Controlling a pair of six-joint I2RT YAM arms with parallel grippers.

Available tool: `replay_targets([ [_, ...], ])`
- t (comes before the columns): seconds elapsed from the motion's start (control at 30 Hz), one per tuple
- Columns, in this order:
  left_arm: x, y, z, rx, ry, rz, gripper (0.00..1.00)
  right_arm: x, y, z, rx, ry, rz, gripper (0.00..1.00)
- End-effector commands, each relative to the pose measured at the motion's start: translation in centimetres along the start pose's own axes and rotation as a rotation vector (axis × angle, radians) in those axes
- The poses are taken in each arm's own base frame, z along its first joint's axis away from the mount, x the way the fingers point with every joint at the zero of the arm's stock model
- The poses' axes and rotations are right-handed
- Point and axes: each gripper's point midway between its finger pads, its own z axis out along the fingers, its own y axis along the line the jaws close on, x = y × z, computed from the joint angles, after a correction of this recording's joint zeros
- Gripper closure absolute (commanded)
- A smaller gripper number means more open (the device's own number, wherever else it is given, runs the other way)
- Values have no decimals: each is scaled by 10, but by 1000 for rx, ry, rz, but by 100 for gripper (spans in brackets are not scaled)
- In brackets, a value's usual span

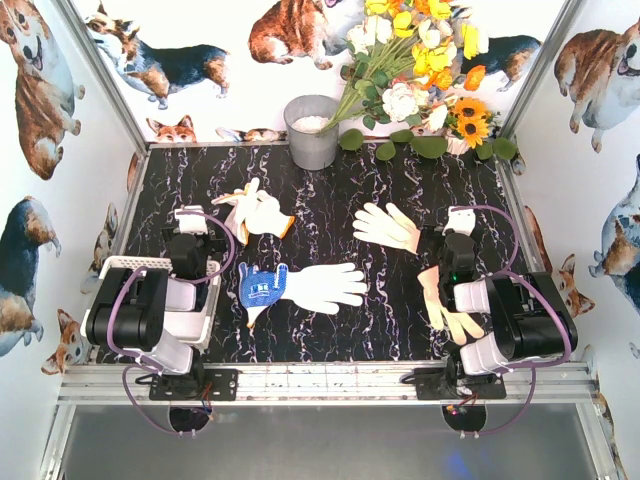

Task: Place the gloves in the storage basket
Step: Pick up the glove from the center of the board.

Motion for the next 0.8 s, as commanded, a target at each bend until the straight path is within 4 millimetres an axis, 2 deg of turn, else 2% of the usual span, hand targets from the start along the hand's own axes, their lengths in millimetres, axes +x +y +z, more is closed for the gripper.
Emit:
replay_targets([
  [0.0, -10, -3, 3, 7, -31, -6, 0, -19, 2, 3, 1, -71, 18, 0],
  [0.47, -9, -2, 4, 14, -25, -15, 0, -19, 2, 3, 1, -68, 19, 0],
  [0.57, -13, 4, 3, -18, -37, -23, 0, -21, -1, 1, 15, -86, 24, 0],
  [0.63, -26, 3, 0, -17, -41, -21, 0, -27, -7, -7, 45, -118, 43, 0],
  [0.7, -37, 4, -4, -26, -6, -36, 0, -30, -3, -19, -1, -145, 40, 0],
  [0.73, -36, 4, -8, -33, 34, -47, 0, -40, -4, -25, 0, -197, 42, 0],
  [0.77, -43, 4, -12, -38, 29, -63, 0, -46, -12, -32, 51, -219, 48, 0],
])
